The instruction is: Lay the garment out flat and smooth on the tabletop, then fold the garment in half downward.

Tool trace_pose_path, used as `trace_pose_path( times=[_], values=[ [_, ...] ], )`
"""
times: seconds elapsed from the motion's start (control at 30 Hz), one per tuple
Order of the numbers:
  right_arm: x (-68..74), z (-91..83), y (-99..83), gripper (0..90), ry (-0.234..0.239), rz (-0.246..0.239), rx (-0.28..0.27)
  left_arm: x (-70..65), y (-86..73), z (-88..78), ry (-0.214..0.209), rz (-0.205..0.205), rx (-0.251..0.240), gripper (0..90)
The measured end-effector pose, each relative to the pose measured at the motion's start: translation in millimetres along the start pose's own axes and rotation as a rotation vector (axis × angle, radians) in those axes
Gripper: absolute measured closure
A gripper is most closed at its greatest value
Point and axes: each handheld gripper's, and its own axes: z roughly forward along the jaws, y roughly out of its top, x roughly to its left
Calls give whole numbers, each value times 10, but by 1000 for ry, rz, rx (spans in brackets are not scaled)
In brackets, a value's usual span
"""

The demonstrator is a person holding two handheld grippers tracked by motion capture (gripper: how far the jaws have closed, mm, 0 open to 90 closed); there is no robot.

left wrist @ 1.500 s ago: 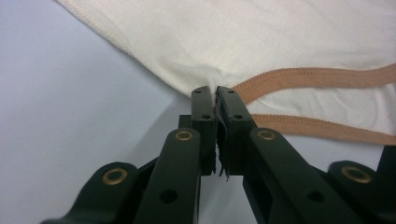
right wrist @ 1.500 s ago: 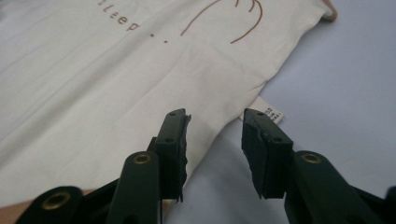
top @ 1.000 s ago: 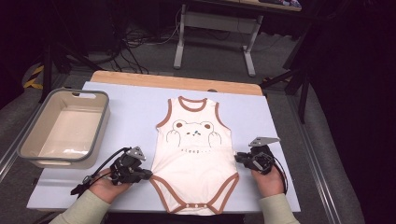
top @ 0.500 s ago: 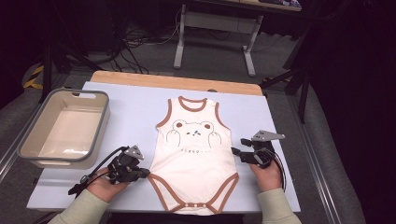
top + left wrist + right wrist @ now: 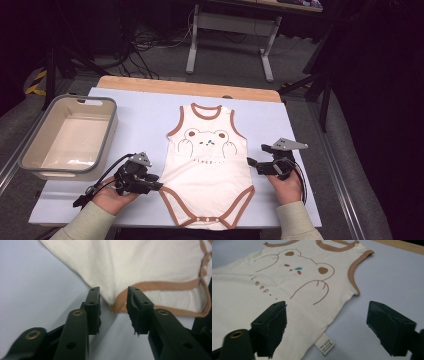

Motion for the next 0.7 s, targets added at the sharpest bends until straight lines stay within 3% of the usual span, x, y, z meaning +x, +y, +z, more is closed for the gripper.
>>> trace_pose_path(
  times=[0.2, 0.27, 0.4, 0.5, 0.7],
  values=[
    [34, 30, 64, 16, 19, -14, -24, 101, 139, -23, 86, 0, -116, 435],
    [42, 46, 86, 0, 33, -16, -34, 135, 185, -29, 92, -11, -143, 412],
    [50, 50, 118, 0, 40, -25, -43, 174, 260, -43, 116, 24, -231, 307],
    [58, 45, 135, 0, 48, -27, -47, 203, 318, -40, 95, -8, -258, 281],
    [68, 33, 157, 0, 58, -33, -51, 242, 433, -4, 130, 37, -285, 232]
  ],
)
